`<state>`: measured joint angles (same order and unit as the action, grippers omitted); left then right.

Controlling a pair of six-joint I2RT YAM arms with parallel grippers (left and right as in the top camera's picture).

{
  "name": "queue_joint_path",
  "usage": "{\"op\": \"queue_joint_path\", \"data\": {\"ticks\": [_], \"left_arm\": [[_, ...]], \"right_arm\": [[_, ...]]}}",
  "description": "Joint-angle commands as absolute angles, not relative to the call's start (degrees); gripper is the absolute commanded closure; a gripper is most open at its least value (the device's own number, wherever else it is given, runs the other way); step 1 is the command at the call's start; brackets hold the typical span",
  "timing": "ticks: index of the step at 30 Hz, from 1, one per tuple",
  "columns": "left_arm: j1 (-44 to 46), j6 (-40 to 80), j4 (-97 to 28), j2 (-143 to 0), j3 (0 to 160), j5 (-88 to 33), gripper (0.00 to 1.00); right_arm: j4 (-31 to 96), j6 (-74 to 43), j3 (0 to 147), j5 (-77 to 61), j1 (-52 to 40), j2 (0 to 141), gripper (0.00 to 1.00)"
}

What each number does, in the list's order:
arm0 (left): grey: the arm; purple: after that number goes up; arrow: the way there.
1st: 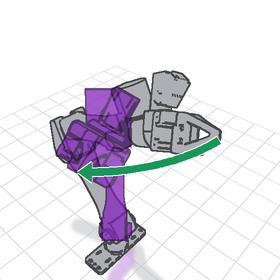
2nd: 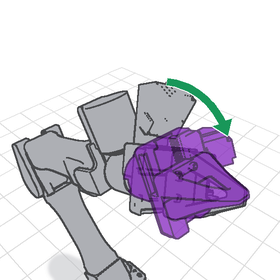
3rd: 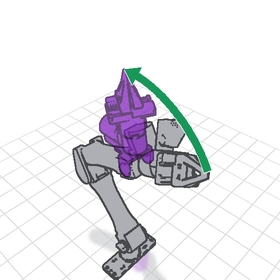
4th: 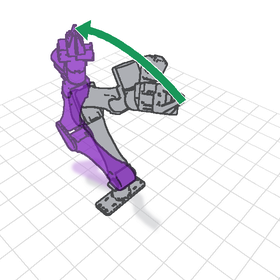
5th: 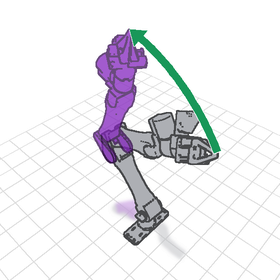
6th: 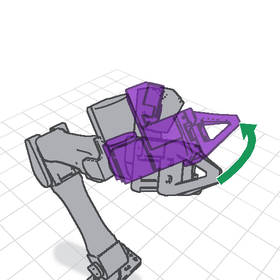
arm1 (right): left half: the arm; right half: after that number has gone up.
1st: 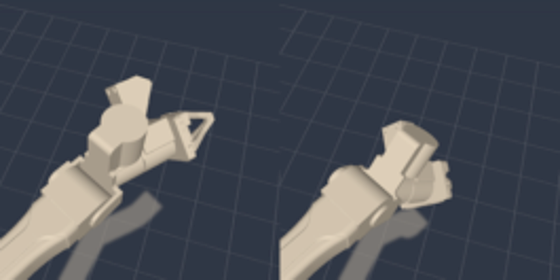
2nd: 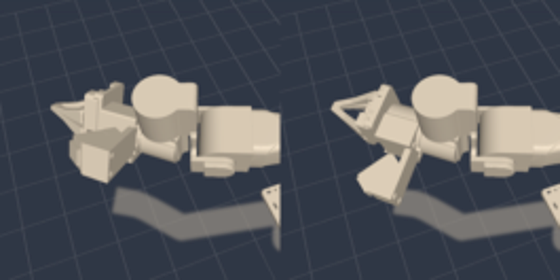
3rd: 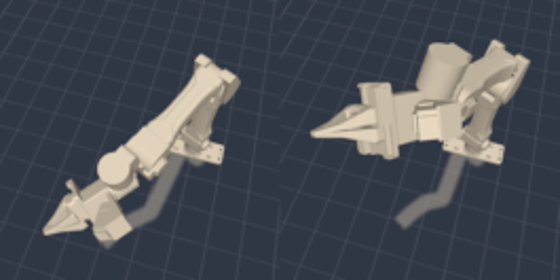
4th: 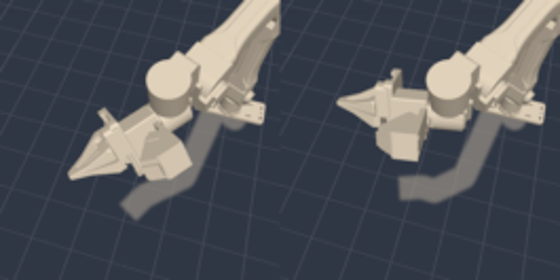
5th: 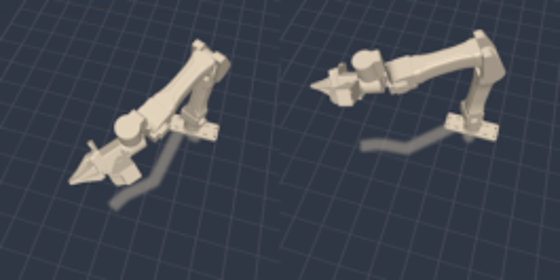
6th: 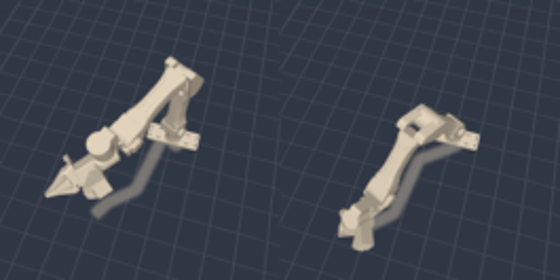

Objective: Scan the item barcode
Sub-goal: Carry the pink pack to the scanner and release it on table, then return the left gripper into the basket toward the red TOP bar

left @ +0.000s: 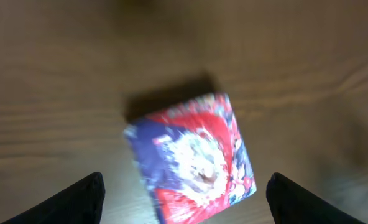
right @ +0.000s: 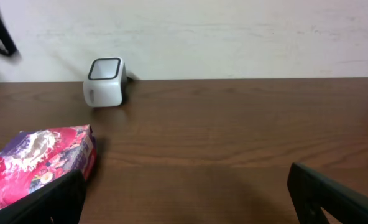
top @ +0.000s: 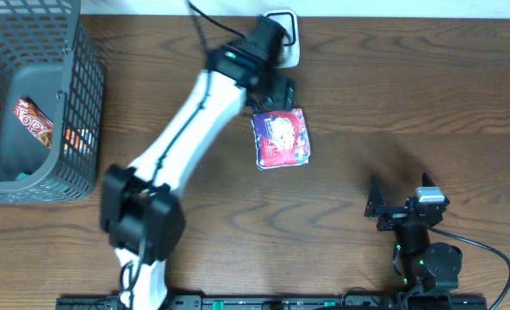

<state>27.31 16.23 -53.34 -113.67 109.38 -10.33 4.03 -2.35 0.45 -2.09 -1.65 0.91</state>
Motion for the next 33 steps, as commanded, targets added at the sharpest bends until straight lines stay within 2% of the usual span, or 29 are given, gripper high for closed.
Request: {"op": "queue_joint_path", "data": {"ticks": [1, 9, 19, 27, 33], "left_arm": [[23.1, 15.0, -54.0, -106.5, 111.9, -9.8, 0.17], [13.7, 15.0, -54.1, -98.4, 111.9, -9.8, 0.17], [-5.0, 15.0, -47.4, -87.9, 111.9, -9.7, 0.17], [-20.7, 15.0, -47.9, -87.2, 111.9, -5.1, 0.18], [-29.2, 15.1, -50.3, -87.4, 111.5, -0.1, 0.18]], "right_arm": [[4.3, -2.7, 0.3, -2.0, -1.3, 0.7, 0.01], [4.3, -2.7, 0.3, -2.0, -1.3, 0.7, 0.01], [4.3, -2.7, 0.3, -2.0, -1.3, 0.7, 0.01], [4.3, -2.7, 0.3, -2.0, -1.3, 0.7, 0.01], [4.3, -2.7, 0.3, -2.0, -1.3, 0.7, 0.01]]}}
